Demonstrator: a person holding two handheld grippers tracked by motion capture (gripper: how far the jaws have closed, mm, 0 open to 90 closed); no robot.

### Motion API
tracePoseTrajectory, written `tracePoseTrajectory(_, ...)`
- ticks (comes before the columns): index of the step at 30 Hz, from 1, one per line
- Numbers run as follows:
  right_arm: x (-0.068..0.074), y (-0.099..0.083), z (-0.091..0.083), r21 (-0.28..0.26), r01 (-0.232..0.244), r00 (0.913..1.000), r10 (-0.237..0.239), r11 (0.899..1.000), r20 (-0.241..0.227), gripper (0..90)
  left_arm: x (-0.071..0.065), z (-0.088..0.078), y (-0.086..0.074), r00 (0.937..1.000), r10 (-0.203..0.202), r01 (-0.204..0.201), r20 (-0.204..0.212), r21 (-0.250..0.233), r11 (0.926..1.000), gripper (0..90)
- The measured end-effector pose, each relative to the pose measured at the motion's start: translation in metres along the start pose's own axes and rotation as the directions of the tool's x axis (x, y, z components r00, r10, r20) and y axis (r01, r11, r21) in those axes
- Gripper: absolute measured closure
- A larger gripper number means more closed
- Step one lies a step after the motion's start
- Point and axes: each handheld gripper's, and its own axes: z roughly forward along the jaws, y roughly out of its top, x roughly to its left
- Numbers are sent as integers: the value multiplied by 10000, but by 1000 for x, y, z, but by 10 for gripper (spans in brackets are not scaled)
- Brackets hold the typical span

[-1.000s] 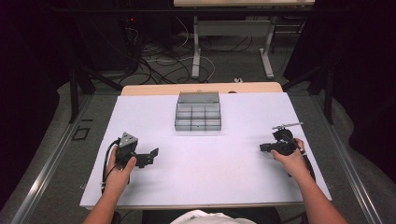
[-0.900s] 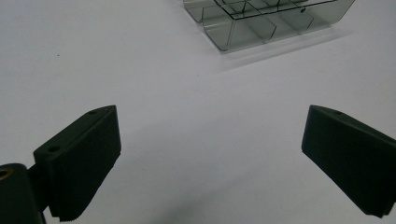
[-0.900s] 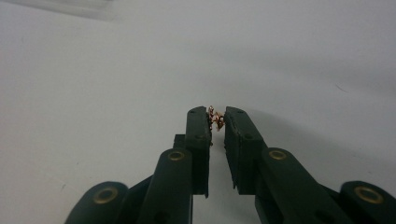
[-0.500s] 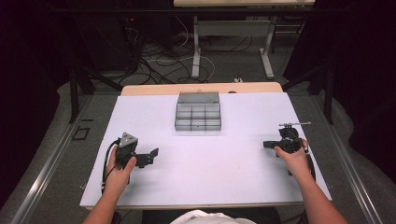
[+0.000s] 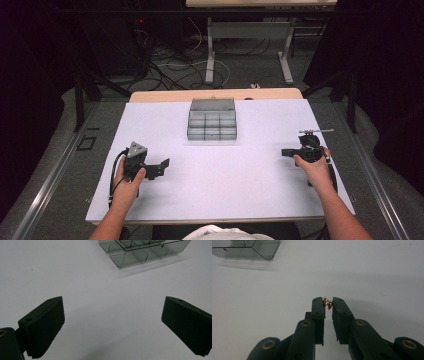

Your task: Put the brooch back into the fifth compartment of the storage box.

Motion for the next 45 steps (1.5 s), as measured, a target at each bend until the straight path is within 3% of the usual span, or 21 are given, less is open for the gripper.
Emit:
tracePoseTrajectory(16, 13, 15, -2, -43, 270, 9993, -271, 9996, -266, 803, 0, 0, 0, 9999, -151, 151, 3, -17, 9999, 47)
tracePoseTrajectory(45, 57, 57, 14, 31, 1024, 9920, -1019, 9947, -750, 803, 1, -1, 0, 10000, -56, 56, 28, -34, 10000, 49)
